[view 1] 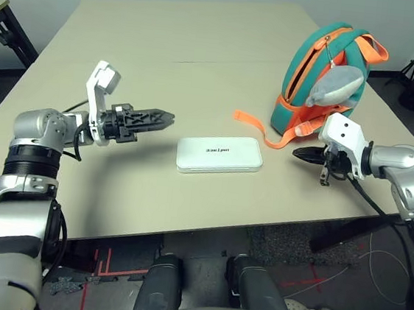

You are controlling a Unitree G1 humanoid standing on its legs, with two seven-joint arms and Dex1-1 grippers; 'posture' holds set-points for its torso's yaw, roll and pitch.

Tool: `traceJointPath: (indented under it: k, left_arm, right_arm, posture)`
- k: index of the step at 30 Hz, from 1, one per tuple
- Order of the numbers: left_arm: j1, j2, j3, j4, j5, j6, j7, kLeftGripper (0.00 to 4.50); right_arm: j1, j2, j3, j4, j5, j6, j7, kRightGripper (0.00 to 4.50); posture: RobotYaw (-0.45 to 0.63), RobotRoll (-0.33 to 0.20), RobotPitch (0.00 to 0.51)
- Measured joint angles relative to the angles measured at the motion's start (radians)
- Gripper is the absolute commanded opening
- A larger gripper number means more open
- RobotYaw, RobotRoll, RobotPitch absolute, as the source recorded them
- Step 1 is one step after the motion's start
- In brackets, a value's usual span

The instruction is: Put the pencil case into the backpack and zip it.

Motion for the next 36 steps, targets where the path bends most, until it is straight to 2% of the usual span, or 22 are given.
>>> traceJointPath:
  k: [9,16,26,36]
  left_arm:
    - [-0.047,-0.018,-0.123,0.170,0.115,-0.062,-0.100,4.50]
    - [-0.106,-0.023,-0.160,0.304,0.206,-0.079,-0.117,4.50]
    - [-0.124,-0.074,-0.152,0.409,0.293,-0.144,-0.096,4.50]
    - [-0.147,-0.090,-0.042,0.492,0.335,-0.227,0.029,4.50]
  right_arm:
    - [-0.007,0.039,0.006,0.015,-0.020,-0.017,-0.010,0.02]
    - [-0.007,0.038,0.006,0.020,-0.031,-0.029,-0.012,0.02]
    - [-0.012,0.037,0.006,0.045,-0.069,-0.060,-0.021,0.02]
    - [-0.052,0.047,0.015,0.116,-0.129,-0.125,-0.056,0.02]
  posture:
    - [-0.16,0.000,0.070]
    - [-0.17,0.000,0.073]
    - [-0.18,0.000,0.067]
    - [-0.17,0.000,0.064]
